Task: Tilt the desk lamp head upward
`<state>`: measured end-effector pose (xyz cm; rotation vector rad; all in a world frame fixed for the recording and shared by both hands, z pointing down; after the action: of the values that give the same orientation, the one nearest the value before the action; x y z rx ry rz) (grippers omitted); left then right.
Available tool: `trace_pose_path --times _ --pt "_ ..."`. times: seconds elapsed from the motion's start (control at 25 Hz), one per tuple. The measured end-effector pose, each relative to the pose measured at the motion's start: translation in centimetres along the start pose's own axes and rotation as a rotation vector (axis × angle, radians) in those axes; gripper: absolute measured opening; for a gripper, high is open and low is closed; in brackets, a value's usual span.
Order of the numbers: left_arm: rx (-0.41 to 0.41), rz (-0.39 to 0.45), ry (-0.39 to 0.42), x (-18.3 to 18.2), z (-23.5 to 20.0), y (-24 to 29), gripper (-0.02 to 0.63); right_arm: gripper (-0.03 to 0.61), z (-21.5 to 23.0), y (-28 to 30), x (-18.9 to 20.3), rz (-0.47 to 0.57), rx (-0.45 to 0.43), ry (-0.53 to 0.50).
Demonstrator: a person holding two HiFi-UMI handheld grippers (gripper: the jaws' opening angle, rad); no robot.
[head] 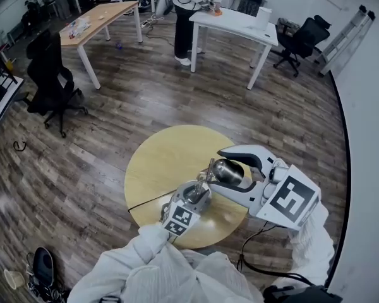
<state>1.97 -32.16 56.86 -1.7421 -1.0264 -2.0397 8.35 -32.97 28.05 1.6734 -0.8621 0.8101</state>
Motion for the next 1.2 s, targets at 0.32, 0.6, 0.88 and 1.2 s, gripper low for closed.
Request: trace_pose_path --times 0.32,0.6,0.88,1.2 --pt "0.092 0.007 0.051 -0.4 -0.4 -1.1 0.133 0.244 1.4 -5.8 0.3 0.292 0.203 0.211" --pt "0.036 0.119 -0.099 -0.7 -2.1 -7.2 0.133 0.244 -0.2 -15.8 8.8 0.488 0.775 0.499" --pt "-0.060 0.136 -0.289 0.1 -3.6 -11.4 0.020 0.044 -10.7 -8.8 25.1 0.386 0.980 1.090" --pt "0.036 0.047 -0.334 1.2 -1.8 -11.3 0.002 0.012 -13.9 4.0 25.2 0.169 0.881 1.060"
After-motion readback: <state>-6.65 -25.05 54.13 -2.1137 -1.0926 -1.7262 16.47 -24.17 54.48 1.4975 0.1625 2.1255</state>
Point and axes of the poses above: the fingertips, and each gripper's own axes: y forward along the fingers, z to its right, x out of its underside, the point moved 7 cm from there along -y, backward along the fingers, and after that the axes turned 1 degree about z, right-handed, at the moved point
